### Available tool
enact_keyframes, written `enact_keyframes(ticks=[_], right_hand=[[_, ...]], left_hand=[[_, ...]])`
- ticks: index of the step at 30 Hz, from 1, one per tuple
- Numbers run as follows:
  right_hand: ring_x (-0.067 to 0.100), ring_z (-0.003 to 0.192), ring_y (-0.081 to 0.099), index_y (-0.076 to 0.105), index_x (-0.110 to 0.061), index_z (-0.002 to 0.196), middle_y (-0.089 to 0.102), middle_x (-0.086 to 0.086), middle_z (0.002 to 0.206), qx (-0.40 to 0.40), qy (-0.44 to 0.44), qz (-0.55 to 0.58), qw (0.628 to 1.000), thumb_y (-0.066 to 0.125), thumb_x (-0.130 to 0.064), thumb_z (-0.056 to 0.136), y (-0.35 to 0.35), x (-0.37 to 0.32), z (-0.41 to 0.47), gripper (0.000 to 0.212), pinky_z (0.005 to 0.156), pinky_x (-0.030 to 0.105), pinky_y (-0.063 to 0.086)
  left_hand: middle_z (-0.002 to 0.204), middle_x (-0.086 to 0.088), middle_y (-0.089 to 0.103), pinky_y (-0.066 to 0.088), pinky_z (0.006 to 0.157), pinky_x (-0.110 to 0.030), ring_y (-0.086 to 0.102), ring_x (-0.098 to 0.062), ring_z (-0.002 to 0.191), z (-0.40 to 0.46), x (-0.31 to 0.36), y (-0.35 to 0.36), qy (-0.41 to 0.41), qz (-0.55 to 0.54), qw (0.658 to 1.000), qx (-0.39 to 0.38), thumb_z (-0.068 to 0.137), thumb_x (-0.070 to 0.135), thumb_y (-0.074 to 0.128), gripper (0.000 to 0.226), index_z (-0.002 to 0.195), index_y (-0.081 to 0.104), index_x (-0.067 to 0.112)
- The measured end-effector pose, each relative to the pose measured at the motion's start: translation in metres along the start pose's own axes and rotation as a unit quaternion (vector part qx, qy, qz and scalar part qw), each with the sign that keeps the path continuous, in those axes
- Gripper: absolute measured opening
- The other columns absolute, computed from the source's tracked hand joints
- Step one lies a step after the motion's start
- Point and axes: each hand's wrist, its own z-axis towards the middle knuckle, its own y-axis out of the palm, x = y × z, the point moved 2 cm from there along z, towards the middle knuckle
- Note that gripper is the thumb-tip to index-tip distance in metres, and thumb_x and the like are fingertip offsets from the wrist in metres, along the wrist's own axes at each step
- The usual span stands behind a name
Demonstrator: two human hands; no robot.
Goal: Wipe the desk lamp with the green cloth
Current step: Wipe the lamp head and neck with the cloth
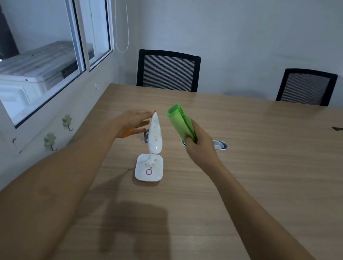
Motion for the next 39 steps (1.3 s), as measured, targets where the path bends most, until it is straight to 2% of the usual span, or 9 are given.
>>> enact_keyframes(ticks=[4, 11, 15, 18, 23, 29, 32, 35, 39], right_hand=[[0.018, 0.103, 0.059, 0.049, -0.018, 0.136, 0.063, 0.007, 0.127, 0.004, -0.057, -0.064, 0.996, 0.043, 0.011, 0.082, 0.011, -0.019, 0.012, 0.062, 0.081, 0.015, 0.038], [0.027, 0.121, 0.058, 0.059, -0.014, 0.128, 0.062, 0.008, 0.133, -0.053, -0.160, -0.193, 0.967, 0.043, 0.017, 0.075, 0.014, -0.027, 0.007, 0.064, 0.098, 0.038, 0.051], [0.032, 0.118, 0.060, 0.064, -0.006, 0.121, 0.064, 0.013, 0.128, -0.071, -0.253, -0.231, 0.937, 0.043, 0.019, 0.070, 0.007, -0.027, -0.020, 0.060, 0.096, 0.046, 0.052], [0.035, 0.115, 0.061, 0.068, -0.009, 0.117, 0.067, 0.010, 0.124, -0.065, -0.310, -0.273, 0.908, 0.038, 0.005, 0.078, -0.002, -0.025, -0.044, 0.051, 0.094, 0.047, 0.053], [0.030, 0.120, 0.059, 0.068, -0.016, 0.117, 0.065, 0.004, 0.128, -0.053, -0.403, -0.321, 0.855, 0.038, -0.003, 0.086, -0.008, -0.019, -0.068, 0.045, 0.099, 0.043, 0.048], [0.034, 0.109, 0.062, 0.070, -0.008, 0.111, 0.069, 0.011, 0.119, 0.054, -0.301, -0.264, 0.915, 0.044, 0.011, 0.073, -0.014, -0.041, -0.020, 0.049, 0.091, 0.045, 0.052], [0.029, 0.115, 0.059, 0.068, -0.015, 0.117, 0.067, 0.005, 0.124, -0.020, -0.225, -0.299, 0.927, 0.048, 0.009, 0.077, -0.005, -0.053, 0.002, 0.050, 0.095, 0.047, 0.048], [0.023, 0.123, 0.054, 0.065, -0.021, 0.121, 0.063, -0.002, 0.130, -0.094, -0.221, -0.323, 0.915, 0.049, 0.004, 0.081, 0.008, -0.055, -0.002, 0.049, 0.100, 0.043, 0.042], [0.027, 0.120, 0.057, 0.069, -0.017, 0.115, 0.066, 0.002, 0.126, -0.106, -0.289, -0.335, 0.890, 0.057, 0.008, 0.072, 0.009, -0.052, -0.038, 0.051, 0.096, 0.043, 0.044]], left_hand=[[0.138, -0.001, 0.056, 0.047, 0.097, -0.032, 0.051, -0.019, 0.128, 0.003, 0.001, -0.004, 0.007, 0.015, 1.000, 0.008, 0.088, 0.027, 0.063, 0.033, 0.119, 0.062, 0.017], [0.127, 0.005, 0.062, 0.049, 0.089, -0.029, 0.054, -0.017, 0.124, 0.004, 0.003, -0.004, -0.004, 0.039, 0.999, 0.002, 0.087, 0.029, 0.063, 0.010, 0.095, 0.069, 0.031], [0.136, 0.001, 0.058, 0.047, 0.097, -0.032, 0.052, -0.019, 0.127, 0.005, 0.002, -0.006, -0.006, 0.055, 0.998, 0.003, 0.087, 0.034, 0.064, 0.023, 0.109, 0.067, 0.027], [0.143, 0.000, 0.051, 0.042, 0.108, -0.039, 0.046, -0.022, 0.132, 0.006, 0.004, -0.007, -0.008, 0.068, 0.998, -0.004, 0.090, 0.034, 0.061, 0.041, 0.128, 0.059, 0.021], [0.143, 0.000, 0.050, 0.043, 0.105, -0.037, 0.046, -0.021, 0.132, 0.007, 0.007, -0.009, -0.015, 0.088, 0.996, -0.011, 0.089, 0.035, 0.061, 0.042, 0.129, 0.058, 0.022], [0.136, 0.004, 0.056, 0.047, 0.095, -0.032, 0.049, -0.018, 0.129, 0.005, 0.009, -0.011, -0.017, 0.101, 0.995, -0.013, 0.087, 0.033, 0.064, 0.039, 0.124, 0.061, 0.024], [0.132, 0.005, 0.059, 0.048, 0.096, -0.032, 0.053, -0.015, 0.125, 0.004, 0.009, -0.012, -0.019, 0.116, 0.993, -0.017, 0.087, 0.033, 0.062, 0.032, 0.119, 0.064, 0.028], [0.124, 0.003, 0.063, 0.046, 0.102, -0.036, 0.056, -0.016, 0.117, 0.004, 0.011, -0.011, -0.008, 0.123, 0.992, -0.014, 0.088, 0.038, 0.062, 0.025, 0.111, 0.066, 0.030], [0.143, 0.003, 0.049, 0.041, 0.107, -0.037, 0.044, -0.019, 0.133, 0.003, 0.012, -0.009, -0.009, 0.132, 0.991, -0.024, 0.091, 0.037, 0.057, 0.045, 0.134, 0.055, 0.022]])
